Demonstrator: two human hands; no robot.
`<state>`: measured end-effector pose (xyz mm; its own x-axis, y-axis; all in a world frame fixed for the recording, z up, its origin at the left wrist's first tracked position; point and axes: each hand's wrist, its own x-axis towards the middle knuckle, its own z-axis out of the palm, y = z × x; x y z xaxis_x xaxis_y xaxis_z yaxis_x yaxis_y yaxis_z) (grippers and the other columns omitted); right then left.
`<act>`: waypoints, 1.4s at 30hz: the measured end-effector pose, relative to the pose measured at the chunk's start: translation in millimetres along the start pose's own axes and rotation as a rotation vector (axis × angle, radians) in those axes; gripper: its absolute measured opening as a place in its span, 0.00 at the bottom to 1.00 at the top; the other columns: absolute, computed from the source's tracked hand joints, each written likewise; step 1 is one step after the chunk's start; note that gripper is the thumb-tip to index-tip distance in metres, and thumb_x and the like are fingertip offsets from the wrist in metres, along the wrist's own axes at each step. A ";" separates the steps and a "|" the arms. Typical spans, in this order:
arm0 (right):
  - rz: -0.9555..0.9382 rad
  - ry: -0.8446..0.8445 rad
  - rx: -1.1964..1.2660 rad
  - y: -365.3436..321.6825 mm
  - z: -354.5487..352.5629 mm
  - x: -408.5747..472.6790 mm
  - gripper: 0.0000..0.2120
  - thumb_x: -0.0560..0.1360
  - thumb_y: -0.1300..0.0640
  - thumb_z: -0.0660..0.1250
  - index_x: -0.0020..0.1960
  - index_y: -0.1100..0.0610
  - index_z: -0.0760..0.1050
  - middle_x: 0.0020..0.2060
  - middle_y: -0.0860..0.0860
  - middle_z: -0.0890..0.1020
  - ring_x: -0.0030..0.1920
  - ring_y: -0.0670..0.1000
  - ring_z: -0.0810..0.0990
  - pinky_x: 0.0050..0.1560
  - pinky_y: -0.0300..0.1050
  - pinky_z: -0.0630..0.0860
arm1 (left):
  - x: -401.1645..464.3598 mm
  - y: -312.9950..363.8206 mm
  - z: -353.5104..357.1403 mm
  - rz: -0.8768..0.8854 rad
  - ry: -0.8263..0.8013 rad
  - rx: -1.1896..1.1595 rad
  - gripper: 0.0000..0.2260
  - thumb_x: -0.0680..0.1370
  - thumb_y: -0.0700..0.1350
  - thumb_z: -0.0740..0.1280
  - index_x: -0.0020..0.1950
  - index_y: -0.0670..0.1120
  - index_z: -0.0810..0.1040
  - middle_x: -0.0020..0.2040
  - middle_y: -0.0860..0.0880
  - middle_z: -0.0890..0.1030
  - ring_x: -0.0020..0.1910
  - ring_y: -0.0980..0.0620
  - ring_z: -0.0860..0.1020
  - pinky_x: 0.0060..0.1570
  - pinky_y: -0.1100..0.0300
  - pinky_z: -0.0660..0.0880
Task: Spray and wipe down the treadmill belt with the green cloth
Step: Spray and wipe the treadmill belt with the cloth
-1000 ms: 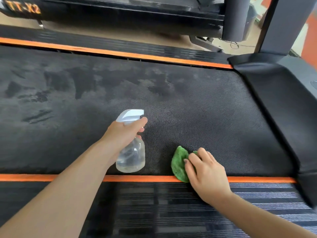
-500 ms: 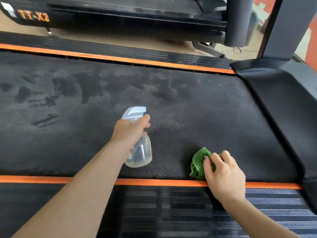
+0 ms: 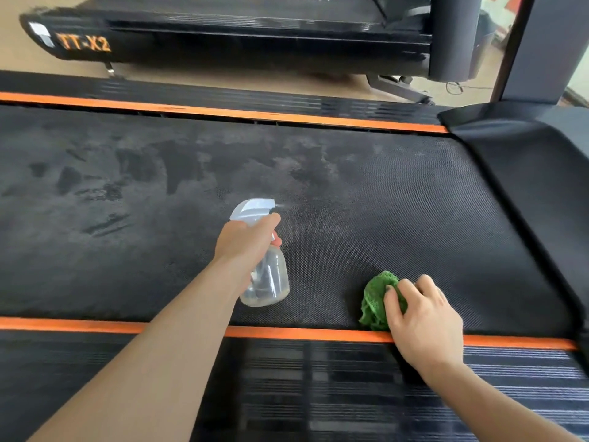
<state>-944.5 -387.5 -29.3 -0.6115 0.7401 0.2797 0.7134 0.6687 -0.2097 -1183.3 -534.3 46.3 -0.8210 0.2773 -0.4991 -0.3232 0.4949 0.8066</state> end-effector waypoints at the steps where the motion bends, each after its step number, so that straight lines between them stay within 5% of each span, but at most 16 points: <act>1: 0.000 -0.001 0.000 -0.2 -0.3 0.0 0.11 0.77 0.52 0.68 0.39 0.55 0.74 0.38 0.47 0.66 0.40 0.57 0.74 0.35 0.43 0.63 | -0.4 -0.8 0.7 -0.003 -0.012 0.015 0.13 0.77 0.54 0.70 0.45 0.46 0.85 0.40 0.53 0.88 0.48 0.49 0.85 0.56 0.51 0.80; 7: 0.013 -0.019 -0.003 -0.6 -0.7 0.5 0.11 0.78 0.51 0.67 0.39 0.55 0.73 0.38 0.48 0.66 0.41 0.56 0.74 0.34 0.44 0.63 | -3.0 -5.5 -2.4 -0.021 -0.063 0.079 0.09 0.76 0.52 0.73 0.50 0.48 0.82 0.44 0.48 0.88 0.44 0.49 0.83 0.48 0.56 0.77; 14: 0.016 -0.047 -0.006 -0.6 -0.8 0.3 0.13 0.80 0.50 0.64 0.40 0.55 0.73 0.38 0.48 0.66 0.42 0.55 0.72 0.35 0.45 0.63 | -9.2 -26.9 -35.7 -0.079 0.025 0.121 0.08 0.75 0.49 0.73 0.41 0.46 0.86 0.41 0.52 0.89 0.46 0.50 0.86 0.56 0.52 0.82; 18: 0.025 -0.058 0.004 0.0 -1.3 0.2 0.13 0.80 0.50 0.63 0.40 0.55 0.73 0.38 0.49 0.66 0.41 0.53 0.67 0.35 0.46 0.65 | -19.4 -28.1 -48.9 -0.060 0.071 0.023 0.07 0.76 0.50 0.74 0.48 0.47 0.85 0.44 0.54 0.89 0.45 0.53 0.87 0.54 0.54 0.82; 23: 0.037 -0.068 0.002 -2.1 -1.9 -0.4 0.13 0.80 0.50 0.62 0.42 0.56 0.75 0.39 0.49 0.68 0.43 0.57 0.72 0.36 0.47 0.66 | -37.9 -25.0 -56.6 -0.077 0.145 -0.001 0.10 0.70 0.53 0.71 0.32 0.49 0.82 0.39 0.51 0.88 0.48 0.44 0.87 0.57 0.46 0.83; 28: 0.042 -0.079 0.010 -1.7 -3.4 -1.0 0.13 0.81 0.50 0.61 0.42 0.56 0.75 0.39 0.49 0.68 0.43 0.55 0.70 0.37 0.47 0.66 | -57.6 -28.4 -68.2 -0.083 0.153 0.027 0.08 0.71 0.53 0.71 0.40 0.49 0.85 0.42 0.54 0.88 0.47 0.47 0.87 0.57 0.45 0.83; 36: 0.037 -0.097 0.005 -4.5 -5.4 -0.8 0.15 0.81 0.49 0.59 0.43 0.57 0.75 0.40 0.50 0.68 0.43 0.56 0.69 0.38 0.48 0.66 | -89.0 -41.9 -103.8 -0.121 0.197 0.310 0.17 0.69 0.59 0.68 0.46 0.49 0.85 0.43 0.55 0.87 0.47 0.49 0.83 0.60 0.48 0.79; 39: 0.043 -0.109 0.003 -5.6 -7.4 -1.3 0.15 0.82 0.48 0.58 0.44 0.57 0.75 0.40 0.51 0.68 0.43 0.56 0.69 0.39 0.49 0.67 | -94.2 -46.6 -113.7 -0.117 0.203 0.380 0.14 0.73 0.57 0.69 0.42 0.48 0.86 0.36 0.56 0.86 0.45 0.49 0.83 0.60 0.48 0.79; 42: 0.044 -0.115 -0.010 -5.4 -8.6 -1.5 0.15 0.82 0.48 0.58 0.45 0.57 0.76 0.41 0.51 0.69 0.45 0.59 0.73 0.40 0.49 0.68 | -98.8 -48.9 -120.6 -0.116 0.220 0.429 0.12 0.71 0.56 0.69 0.41 0.48 0.86 0.41 0.53 0.86 0.46 0.48 0.82 0.60 0.47 0.79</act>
<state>-944.6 -392.9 -20.6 -0.6140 0.7727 0.1609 0.7438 0.6346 -0.2099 -1143.2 -685.2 94.4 -0.8859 0.0426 -0.4619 -0.2335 0.8194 0.5235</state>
